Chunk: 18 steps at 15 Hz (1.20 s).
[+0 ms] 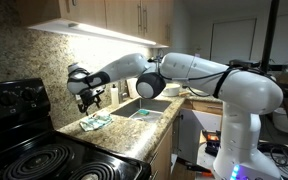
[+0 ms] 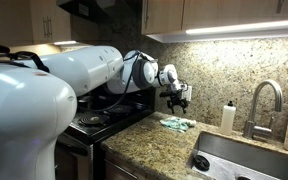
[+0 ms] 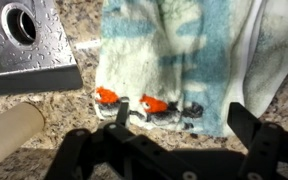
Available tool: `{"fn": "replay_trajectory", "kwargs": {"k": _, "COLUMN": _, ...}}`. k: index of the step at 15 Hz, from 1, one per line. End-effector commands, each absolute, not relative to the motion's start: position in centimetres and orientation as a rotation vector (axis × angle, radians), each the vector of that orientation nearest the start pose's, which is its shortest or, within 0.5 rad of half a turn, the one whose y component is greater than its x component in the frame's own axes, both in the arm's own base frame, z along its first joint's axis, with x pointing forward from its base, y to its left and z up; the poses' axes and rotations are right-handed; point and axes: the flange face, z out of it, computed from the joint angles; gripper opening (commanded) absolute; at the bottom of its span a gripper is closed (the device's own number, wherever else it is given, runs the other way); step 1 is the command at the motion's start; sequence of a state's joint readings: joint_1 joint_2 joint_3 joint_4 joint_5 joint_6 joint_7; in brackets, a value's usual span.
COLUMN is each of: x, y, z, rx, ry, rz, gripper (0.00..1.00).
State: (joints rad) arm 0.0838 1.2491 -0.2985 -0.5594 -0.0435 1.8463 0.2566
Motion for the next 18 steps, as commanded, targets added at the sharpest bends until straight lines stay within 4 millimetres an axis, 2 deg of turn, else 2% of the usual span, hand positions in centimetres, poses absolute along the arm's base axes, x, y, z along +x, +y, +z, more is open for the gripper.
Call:
{"fn": "replay_trajectory", "kwargs": {"k": 1, "x": 81.1, "y": -3.7, "z": 25.5, "rx": -3.427, "ry": 0.435, "rz": -0.153, "gripper": 1.00}}
{"fn": "replay_trajectory", "kwargs": {"k": 4, "x": 81.2, "y": -3.8, "z": 24.9, "rx": -3.418, "ry": 0.444, "rz": -0.160, "gripper": 1.00}}
{"fn": "replay_trajectory", "kwargs": {"k": 12, "x": 80.3, "y": -7.2, "z": 17.7, "rx": -3.381, "ry": 0.408, "rz": -0.044, "gripper": 1.00}}
{"fn": "replay_trajectory", "kwargs": {"k": 13, "x": 80.3, "y": -7.5, "z": 17.3, "rx": -3.368, "ry": 0.398, "rz": -0.042, "gripper": 0.75}}
{"fn": "replay_trajectory", "kwargs": {"k": 15, "x": 80.1, "y": -8.2, "z": 17.1, "rx": -3.352, "ry": 0.396, "rz": -0.029, "gripper": 0.68}}
{"fn": "replay_trajectory", "kwargs": {"k": 18, "x": 79.8, "y": -8.8, "z": 17.2, "rx": -3.355, "ry": 0.407, "rz": 0.012, "gripper": 0.46}}
